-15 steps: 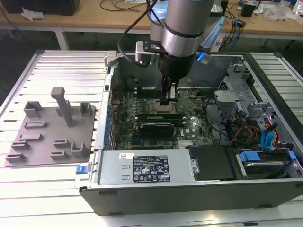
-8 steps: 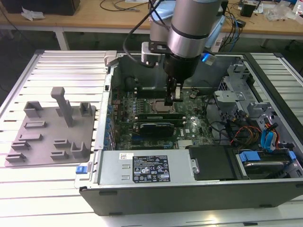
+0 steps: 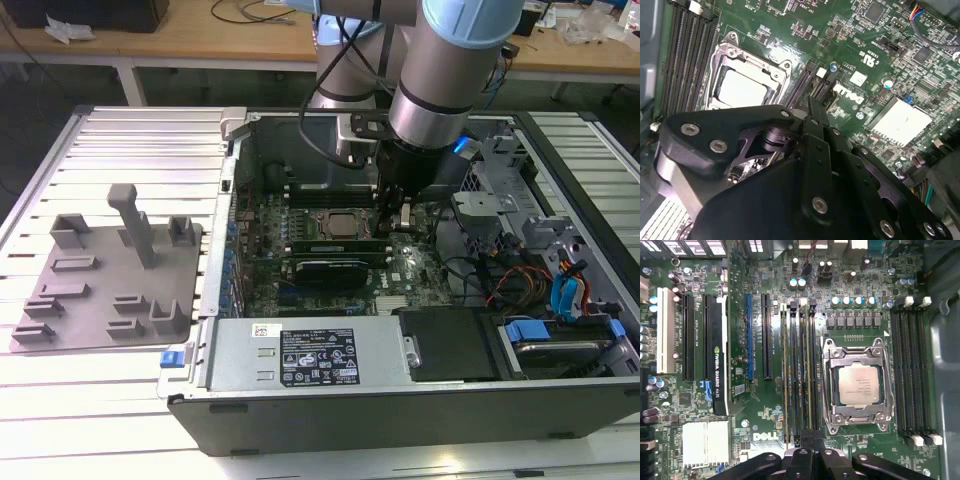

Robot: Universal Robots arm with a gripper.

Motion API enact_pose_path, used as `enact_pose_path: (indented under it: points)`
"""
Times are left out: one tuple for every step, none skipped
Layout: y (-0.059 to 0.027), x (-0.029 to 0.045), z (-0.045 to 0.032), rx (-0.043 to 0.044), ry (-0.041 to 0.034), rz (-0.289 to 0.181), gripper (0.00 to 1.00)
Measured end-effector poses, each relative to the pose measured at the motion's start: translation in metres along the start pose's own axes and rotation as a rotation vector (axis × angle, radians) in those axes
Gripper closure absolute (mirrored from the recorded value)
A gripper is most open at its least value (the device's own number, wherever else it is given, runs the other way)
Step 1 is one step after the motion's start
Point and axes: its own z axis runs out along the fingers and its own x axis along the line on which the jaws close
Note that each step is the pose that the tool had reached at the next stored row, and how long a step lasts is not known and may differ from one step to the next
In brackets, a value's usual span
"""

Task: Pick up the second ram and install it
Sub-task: 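Press down the second ram until it locks into place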

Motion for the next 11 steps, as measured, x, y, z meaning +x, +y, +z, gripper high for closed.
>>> enact_pose_path:
  points:
    - [-0.0003,0.0002,0.0034,0.0,0.0,0.0,0.92]
    - [-0.0005,0.0004,0.0067,0.0,-0.0001,0.0,0.92]
    - [-0.0007,0.0005,0.0091,0.0,-0.0002,0.0,0.92]
    - [-0.0009,0.0007,0.0119,0.0,-0.0002,0.0,0.92]
    - [-0.001,0.0008,0.0135,0.0,-0.0001,0.0,0.92]
    - [-0.0012,0.0009,0.015,0.0,-0.0001,0.0,0.92]
    - [-0.0013,0.001,0.0165,0.0,0.0005,0.0,0.92]
    - [-0.0015,0.0013,0.019,-0.0002,0.0012,0.0,0.92]
    - [-0.0015,0.0012,0.02,-0.0002,0.0005,0.0,0.92]
    - [-0.0012,0.001,0.0184,0.0013,-0.0012,0.0,0.92]
    - [-0.0007,0.0006,0.0147,0.0035,-0.0022,0.0,0.92]
